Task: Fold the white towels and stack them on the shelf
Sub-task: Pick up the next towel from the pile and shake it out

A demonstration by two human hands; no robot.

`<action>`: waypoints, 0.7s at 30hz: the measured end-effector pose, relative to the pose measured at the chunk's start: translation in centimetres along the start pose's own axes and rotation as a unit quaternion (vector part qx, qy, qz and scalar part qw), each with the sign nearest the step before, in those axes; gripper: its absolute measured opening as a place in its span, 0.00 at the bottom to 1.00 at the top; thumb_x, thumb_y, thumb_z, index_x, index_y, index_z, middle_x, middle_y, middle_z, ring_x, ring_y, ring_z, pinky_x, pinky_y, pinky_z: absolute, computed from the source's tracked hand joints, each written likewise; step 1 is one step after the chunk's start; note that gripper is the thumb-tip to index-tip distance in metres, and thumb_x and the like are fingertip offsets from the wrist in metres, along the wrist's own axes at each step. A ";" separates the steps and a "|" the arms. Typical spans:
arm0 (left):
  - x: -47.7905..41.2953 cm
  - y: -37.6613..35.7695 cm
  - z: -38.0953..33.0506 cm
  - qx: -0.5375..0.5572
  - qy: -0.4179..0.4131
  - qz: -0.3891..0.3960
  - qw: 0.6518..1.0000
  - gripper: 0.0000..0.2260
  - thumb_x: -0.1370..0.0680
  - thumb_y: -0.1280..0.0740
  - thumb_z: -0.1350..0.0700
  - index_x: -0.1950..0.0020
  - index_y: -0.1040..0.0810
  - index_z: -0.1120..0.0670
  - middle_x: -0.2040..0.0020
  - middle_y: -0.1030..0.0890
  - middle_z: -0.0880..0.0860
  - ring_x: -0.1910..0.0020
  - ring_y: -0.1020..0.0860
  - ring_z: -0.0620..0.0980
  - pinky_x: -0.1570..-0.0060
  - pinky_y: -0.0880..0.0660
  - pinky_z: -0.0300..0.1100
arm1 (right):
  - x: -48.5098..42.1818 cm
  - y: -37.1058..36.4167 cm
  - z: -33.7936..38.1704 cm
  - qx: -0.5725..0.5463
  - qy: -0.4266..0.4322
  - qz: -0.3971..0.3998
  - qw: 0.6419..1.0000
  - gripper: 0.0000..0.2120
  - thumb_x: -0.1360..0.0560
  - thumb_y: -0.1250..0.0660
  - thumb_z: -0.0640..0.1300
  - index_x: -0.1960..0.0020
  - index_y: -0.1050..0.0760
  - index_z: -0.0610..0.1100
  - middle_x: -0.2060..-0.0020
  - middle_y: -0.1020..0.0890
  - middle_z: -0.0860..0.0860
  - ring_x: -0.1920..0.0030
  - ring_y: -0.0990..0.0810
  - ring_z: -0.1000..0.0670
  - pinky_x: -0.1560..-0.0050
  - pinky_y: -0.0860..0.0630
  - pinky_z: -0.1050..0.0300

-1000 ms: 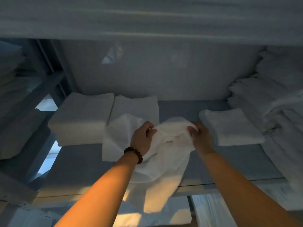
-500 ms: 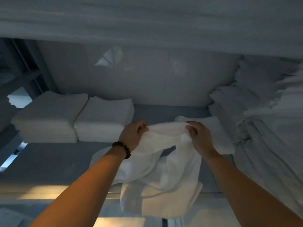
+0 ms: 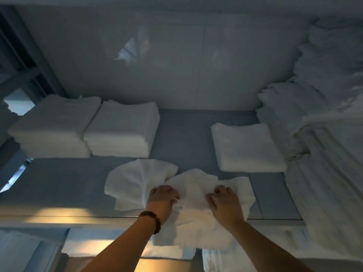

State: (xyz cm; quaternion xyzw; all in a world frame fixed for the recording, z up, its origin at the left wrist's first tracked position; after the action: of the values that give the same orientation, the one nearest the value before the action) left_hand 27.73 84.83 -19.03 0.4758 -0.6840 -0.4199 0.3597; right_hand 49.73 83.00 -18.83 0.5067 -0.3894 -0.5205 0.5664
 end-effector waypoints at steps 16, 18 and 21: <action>3.1 -1.8 0.3 -0.049 -0.018 0.014 0.999 0.14 0.21 0.44 0.45 0.38 0.25 0.39 0.29 0.35 0.42 0.29 0.41 0.44 0.28 0.52 0.43 | -8.0 1.0 2.1 0.089 0.005 0.129 0.988 0.17 0.29 0.35 0.53 0.40 0.25 0.53 0.42 0.25 0.49 0.37 0.33 0.44 0.39 0.36 0.46; 2.9 -1.5 0.3 -0.039 -0.007 0.020 0.999 0.14 0.21 0.44 0.45 0.39 0.24 0.39 0.30 0.34 0.42 0.29 0.40 0.45 0.29 0.50 0.42 | -7.7 1.2 2.0 0.109 -0.004 0.124 0.986 0.15 0.28 0.35 0.52 0.42 0.23 0.53 0.43 0.27 0.48 0.38 0.34 0.43 0.40 0.35 0.46; 2.1 -0.8 -0.2 -0.022 0.011 0.030 0.999 0.14 0.21 0.44 0.45 0.38 0.25 0.40 0.30 0.34 0.43 0.28 0.41 0.45 0.31 0.48 0.44 | -7.5 2.7 1.8 0.063 0.007 0.060 0.996 0.11 0.27 0.34 0.51 0.47 0.20 0.51 0.45 0.27 0.49 0.39 0.33 0.45 0.40 0.35 0.50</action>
State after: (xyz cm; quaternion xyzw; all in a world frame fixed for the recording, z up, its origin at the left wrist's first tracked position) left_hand 27.60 82.64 -19.48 0.4515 -0.6850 -0.4183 0.3898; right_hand 47.39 89.91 -15.25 0.5204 -0.4476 -0.4563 0.5663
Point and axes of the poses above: each hand's wrist, its own x-axis away from the middle knuckle, its own y-axis out of the back of the hand, z = x × y, the point moved 4 cm from there along -x, towards the middle knuckle
